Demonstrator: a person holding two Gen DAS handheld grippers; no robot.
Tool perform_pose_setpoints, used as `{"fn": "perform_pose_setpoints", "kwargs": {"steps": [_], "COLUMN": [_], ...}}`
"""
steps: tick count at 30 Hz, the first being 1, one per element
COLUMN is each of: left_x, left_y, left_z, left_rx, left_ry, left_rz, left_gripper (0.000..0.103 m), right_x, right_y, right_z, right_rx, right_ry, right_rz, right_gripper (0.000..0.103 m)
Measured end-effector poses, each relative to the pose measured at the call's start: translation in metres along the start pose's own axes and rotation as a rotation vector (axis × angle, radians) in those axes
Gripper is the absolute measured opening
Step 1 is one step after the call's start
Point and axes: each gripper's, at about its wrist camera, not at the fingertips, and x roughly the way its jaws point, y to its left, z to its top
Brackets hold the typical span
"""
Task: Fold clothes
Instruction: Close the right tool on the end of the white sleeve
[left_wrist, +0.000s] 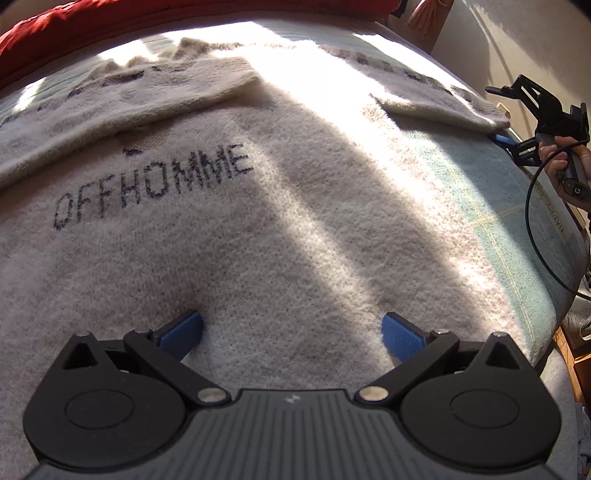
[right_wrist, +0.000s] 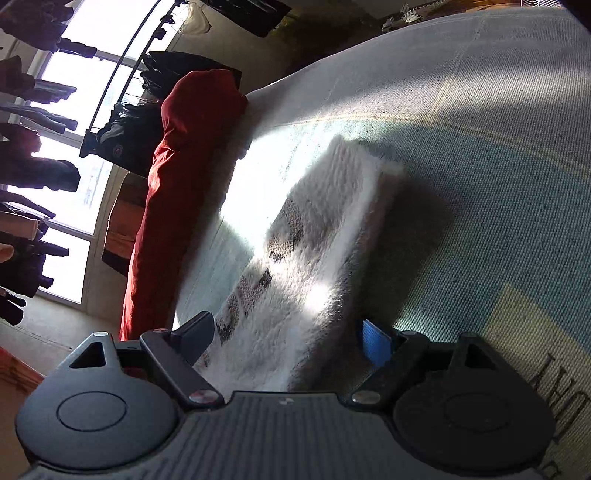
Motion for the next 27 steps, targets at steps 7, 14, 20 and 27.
{"fn": "perform_pose_setpoints", "kwargs": {"steps": [7,14,20,27], "left_x": [0.000,0.001,0.002,0.002], "left_y": [0.001,-0.002,-0.003,-0.004], "left_z": [-0.002,-0.002,-0.003,-0.002], "left_rx": [0.010,0.016,0.022,0.022], "left_ry": [-0.015,-0.029,-0.037,-0.036], "left_rz": [-0.006,0.014,0.023,0.023], "left_gripper": [0.102,0.102,0.102,0.102], "right_x": [0.029,0.047,0.047,0.045], "right_y": [0.004,0.011,0.019,0.022], "right_z": [0.017,0.027,0.012,0.006], "right_rx": [-0.031,-0.043,-0.174,-0.207], "right_ry": [-0.015,-0.014,-0.043,-0.068], "right_rz": [0.022,0.035,0.033,0.010], "right_gripper": [0.088,0.097,0.102,0.103]}}
